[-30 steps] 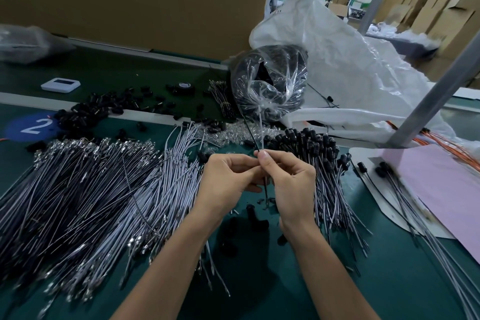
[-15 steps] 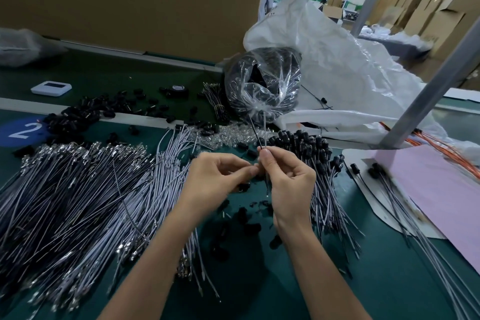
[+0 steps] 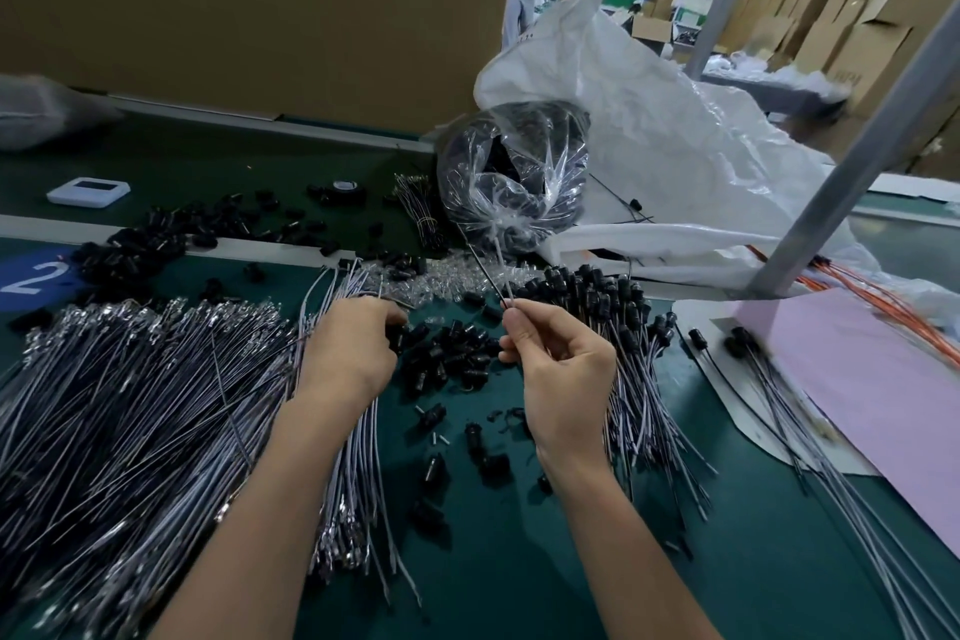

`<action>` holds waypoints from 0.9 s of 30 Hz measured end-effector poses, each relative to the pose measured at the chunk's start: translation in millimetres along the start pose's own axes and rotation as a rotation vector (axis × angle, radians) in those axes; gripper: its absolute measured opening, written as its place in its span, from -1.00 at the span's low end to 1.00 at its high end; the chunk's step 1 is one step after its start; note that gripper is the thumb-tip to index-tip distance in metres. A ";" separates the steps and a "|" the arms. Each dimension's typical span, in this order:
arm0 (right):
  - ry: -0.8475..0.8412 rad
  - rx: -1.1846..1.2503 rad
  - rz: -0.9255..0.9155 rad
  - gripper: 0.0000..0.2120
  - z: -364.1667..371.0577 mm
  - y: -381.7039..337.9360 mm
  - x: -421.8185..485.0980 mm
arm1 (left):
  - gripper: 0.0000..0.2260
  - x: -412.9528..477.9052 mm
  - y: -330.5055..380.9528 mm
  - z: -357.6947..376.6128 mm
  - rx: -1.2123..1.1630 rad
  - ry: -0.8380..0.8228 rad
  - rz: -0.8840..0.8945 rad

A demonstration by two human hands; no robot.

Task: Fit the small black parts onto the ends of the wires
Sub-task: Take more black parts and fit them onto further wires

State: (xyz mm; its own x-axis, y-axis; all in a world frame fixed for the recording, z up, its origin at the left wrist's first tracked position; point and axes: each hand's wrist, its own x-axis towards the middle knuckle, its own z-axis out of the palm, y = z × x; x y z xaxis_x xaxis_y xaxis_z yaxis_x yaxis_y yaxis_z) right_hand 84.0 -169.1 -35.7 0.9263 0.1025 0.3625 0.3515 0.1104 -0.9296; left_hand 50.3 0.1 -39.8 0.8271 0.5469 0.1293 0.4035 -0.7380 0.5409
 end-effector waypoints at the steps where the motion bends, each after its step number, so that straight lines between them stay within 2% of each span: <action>1: -0.003 -0.002 -0.004 -0.84 0.3 -0.1 0.0 | -0.63 -0.1 -1.2 1.5 -0.007 0.029 0.007; 7: -0.021 -0.016 -0.011 -0.83 0.6 -0.1 0.0 | -0.70 3.2 -5.7 3.6 -0.031 0.058 0.043; 9: -0.020 -0.021 -0.004 -0.84 0.7 -0.1 -0.2 | -0.70 2.8 -3.6 1.2 -0.089 0.122 0.084; 12: -0.029 -0.048 0.006 -0.85 0.2 -0.6 -0.4 | -0.70 -0.6 6.0 -13.2 -0.371 0.208 0.111; 16: -0.110 -0.147 -0.009 -0.87 0.3 -0.3 -0.2 | -0.71 -10.7 12.2 -31.1 -0.973 0.056 0.099; 21: -0.121 -0.202 -0.054 -0.93 0.1 -0.3 -1.8 | -0.85 -24.7 9.0 -28.0 -1.372 -0.070 -0.077; 23: -0.099 -0.234 -0.070 -0.92 -0.7 -0.2 -1.3 | -0.86 -24.7 6.5 -27.2 -1.451 -0.064 -0.133; 27: -0.068 -0.310 -0.106 -0.89 -3.0 -0.5 -0.3 | -0.80 -26.0 4.0 -24.9 -1.388 -0.045 -0.145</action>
State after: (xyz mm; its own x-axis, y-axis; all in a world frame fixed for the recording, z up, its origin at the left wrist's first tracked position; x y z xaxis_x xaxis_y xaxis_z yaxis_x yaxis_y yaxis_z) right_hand 84.0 -172.2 -35.5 0.8748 0.1733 0.4524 0.4798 -0.1811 -0.8585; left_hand 20.6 -7.2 -20.3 0.8345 0.5509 -0.0102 -0.2049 0.3275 0.9224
